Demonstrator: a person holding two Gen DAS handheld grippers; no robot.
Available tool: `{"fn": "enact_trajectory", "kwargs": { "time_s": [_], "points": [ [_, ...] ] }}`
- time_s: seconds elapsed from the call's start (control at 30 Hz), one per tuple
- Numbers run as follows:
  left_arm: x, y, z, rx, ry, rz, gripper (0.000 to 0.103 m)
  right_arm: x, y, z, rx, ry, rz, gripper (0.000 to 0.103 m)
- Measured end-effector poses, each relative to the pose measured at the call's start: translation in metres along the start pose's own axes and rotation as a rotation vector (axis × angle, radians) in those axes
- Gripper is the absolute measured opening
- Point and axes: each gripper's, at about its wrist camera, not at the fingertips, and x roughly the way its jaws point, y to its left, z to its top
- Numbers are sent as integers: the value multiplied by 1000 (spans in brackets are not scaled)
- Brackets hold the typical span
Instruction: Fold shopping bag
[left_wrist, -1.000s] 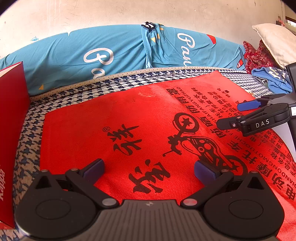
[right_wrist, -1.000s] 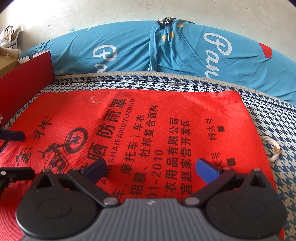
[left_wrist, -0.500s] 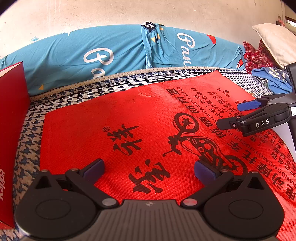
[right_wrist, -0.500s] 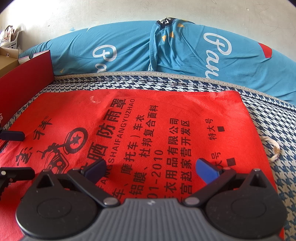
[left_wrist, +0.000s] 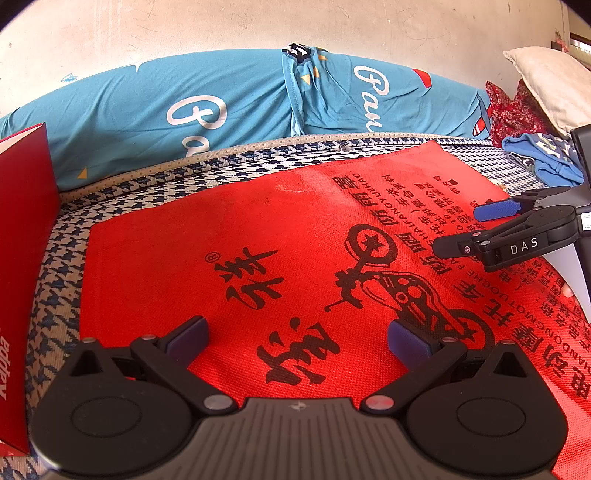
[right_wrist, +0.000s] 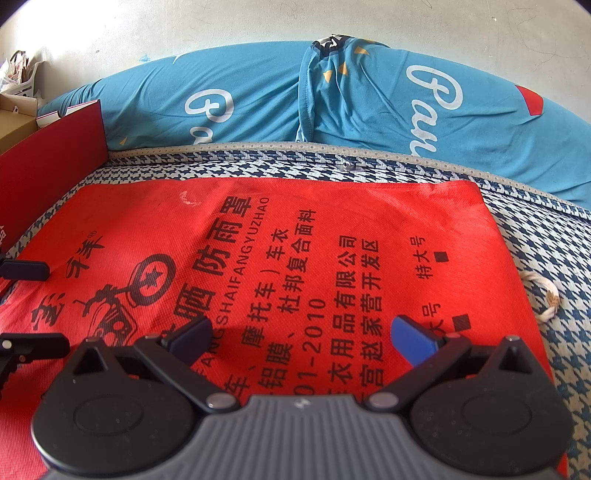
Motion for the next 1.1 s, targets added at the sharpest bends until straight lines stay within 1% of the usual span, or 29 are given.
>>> {"fn": "enact_trajectory", "kwargs": {
  "time_s": [0.47,0.6,1.1],
  "points": [
    [0,-3,0,0,0,0,103,0,0,0,-1,0,-1,103],
    [0,1,0,0,0,0,103,0,0,0,-3,1,-3,103],
    [0,1,0,0,0,0,103,-9,6,1,20,43,-16,103]
  ]
}}
